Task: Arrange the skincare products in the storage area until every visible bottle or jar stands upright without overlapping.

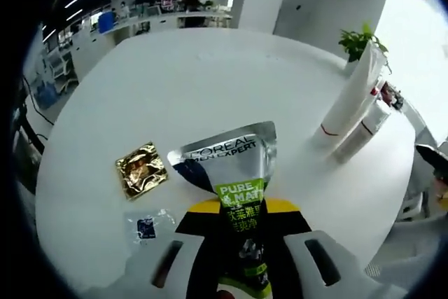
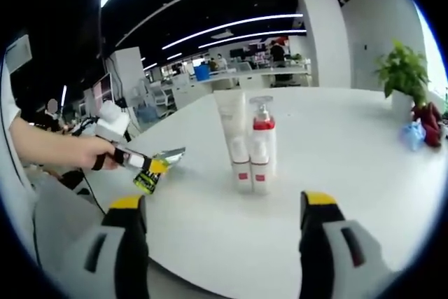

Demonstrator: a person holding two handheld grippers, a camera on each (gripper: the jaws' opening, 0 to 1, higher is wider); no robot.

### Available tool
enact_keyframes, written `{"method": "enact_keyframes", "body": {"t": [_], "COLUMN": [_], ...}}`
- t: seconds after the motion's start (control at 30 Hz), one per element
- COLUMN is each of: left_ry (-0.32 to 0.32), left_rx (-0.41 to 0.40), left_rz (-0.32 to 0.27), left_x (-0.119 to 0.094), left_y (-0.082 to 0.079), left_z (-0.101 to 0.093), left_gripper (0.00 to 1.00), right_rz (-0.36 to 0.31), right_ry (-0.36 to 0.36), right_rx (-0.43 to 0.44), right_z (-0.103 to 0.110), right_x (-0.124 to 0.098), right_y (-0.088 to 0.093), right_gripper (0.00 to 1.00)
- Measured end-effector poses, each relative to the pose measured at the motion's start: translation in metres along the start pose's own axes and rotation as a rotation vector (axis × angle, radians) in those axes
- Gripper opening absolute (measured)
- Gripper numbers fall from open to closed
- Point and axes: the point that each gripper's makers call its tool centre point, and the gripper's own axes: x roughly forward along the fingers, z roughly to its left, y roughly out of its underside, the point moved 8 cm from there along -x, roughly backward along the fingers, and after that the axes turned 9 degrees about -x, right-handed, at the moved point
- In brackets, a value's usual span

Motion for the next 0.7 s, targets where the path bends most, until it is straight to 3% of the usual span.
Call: {"method": "enact_keyframes", "body": {"t": [0.5, 0.7], "left_ry": [0.053, 0.082], "left_rx": [0.152, 0.16], "left_rz": [-0.109, -0.132], "left_x": [-0.044, -0.059], "left_y": [-0.003, 0.001], "left_z": [-0.017, -0.024], "left_gripper": [0.15, 0.15], "right_rz": [0.014, 0.006], "right_ry": [-0.029, -0.03], "right_rx": [-0.067, -0.081], "right_z": [0.007, 0.008], "right_x": [0.002, 0.001], "right_y": [-0.001, -0.002], "right_gripper": [0.86, 0.86]}}
